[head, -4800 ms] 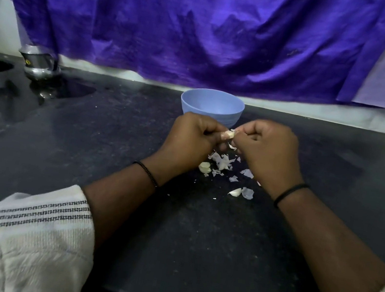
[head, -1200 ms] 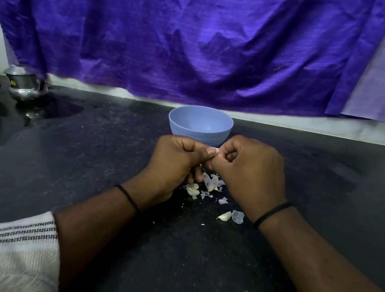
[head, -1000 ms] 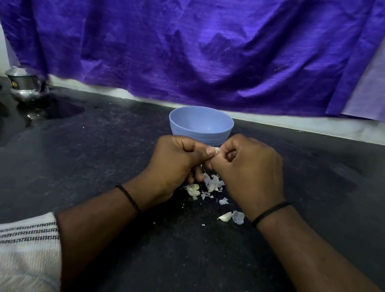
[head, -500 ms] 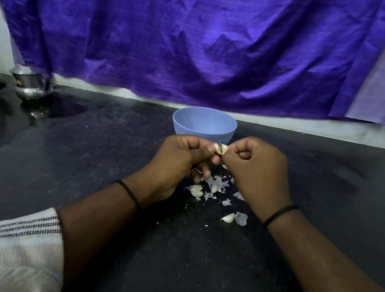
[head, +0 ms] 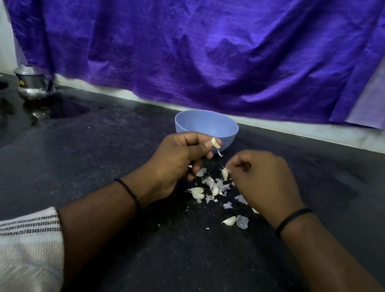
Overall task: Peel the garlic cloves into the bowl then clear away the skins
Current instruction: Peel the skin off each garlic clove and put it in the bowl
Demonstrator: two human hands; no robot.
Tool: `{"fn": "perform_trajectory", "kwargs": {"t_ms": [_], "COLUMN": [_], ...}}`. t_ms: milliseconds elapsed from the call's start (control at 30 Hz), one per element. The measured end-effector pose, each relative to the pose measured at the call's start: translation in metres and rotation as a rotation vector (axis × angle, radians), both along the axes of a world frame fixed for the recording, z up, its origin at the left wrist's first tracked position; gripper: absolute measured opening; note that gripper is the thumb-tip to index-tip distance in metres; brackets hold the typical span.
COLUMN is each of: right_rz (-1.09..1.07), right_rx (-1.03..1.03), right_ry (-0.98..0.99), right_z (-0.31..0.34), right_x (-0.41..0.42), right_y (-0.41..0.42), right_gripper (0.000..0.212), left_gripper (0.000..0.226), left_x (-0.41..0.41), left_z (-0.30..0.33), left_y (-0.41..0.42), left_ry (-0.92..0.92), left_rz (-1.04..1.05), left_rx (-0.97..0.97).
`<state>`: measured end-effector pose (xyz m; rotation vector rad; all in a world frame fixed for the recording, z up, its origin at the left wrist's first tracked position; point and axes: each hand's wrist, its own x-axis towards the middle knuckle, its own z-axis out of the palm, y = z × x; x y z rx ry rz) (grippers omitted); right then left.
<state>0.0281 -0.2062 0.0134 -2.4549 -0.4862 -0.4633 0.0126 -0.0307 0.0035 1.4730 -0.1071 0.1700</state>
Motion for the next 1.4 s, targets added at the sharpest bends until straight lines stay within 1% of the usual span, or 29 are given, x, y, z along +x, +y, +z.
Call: {"fn": "perform_trajectory", "kwargs": {"t_ms": [133, 200, 300, 400, 633, 1100, 1233, 1333, 1400], "right_rz": [0.031, 0.056, 0.077, 0.085, 0.102, 0.075, 0.054, 0.045, 0.054], "right_rx": [0.376, 0.435, 0.340, 0.242, 0.168, 0.098, 0.115, 0.138, 0.138], "right_ry": [-0.089, -0.144, -0.226, -0.271, -0.291, -0.329, -0.301, -0.288, -0.284], "right_z": [0.000, 0.000, -0.001, -0.003, -0.003, -0.001, -0.003, -0.004, -0.004], "right_x": [0.000, -0.002, -0.003, -0.003, -0.001, -0.004, -0.001, 0.000, 0.000], "right_y": [0.004, 0.007, 0.008, 0.007, 0.008, 0.010, 0.009, 0.009, 0.009], "right_gripper": [0.008, 0.005, 0.004, 0.004, 0.004, 0.013, 0.013, 0.011, 0.009], "left_gripper": [0.014, 0.012, 0.017, 0.017, 0.013, 0.013, 0.020, 0.017, 0.018], "left_x": [0.000, -0.001, -0.002, -0.002, -0.002, -0.004, -0.004, -0.006, -0.007], "left_z": [-0.001, -0.002, -0.003, -0.004, -0.005, -0.005, -0.003, -0.001, -0.001], "left_y": [-0.002, -0.003, -0.003, -0.004, -0.005, -0.009, -0.009, -0.011, -0.011], "left_ry": [-0.004, -0.010, -0.025, -0.041, -0.052, -0.074, -0.043, -0.031, -0.038], "left_rz": [0.026, 0.047, 0.064, 0.061, 0.070, 0.066, 0.013, -0.037, -0.027], "left_rx": [0.011, 0.022, 0.048, 0.077, 0.096, 0.142, 0.131, 0.101, 0.103]}}
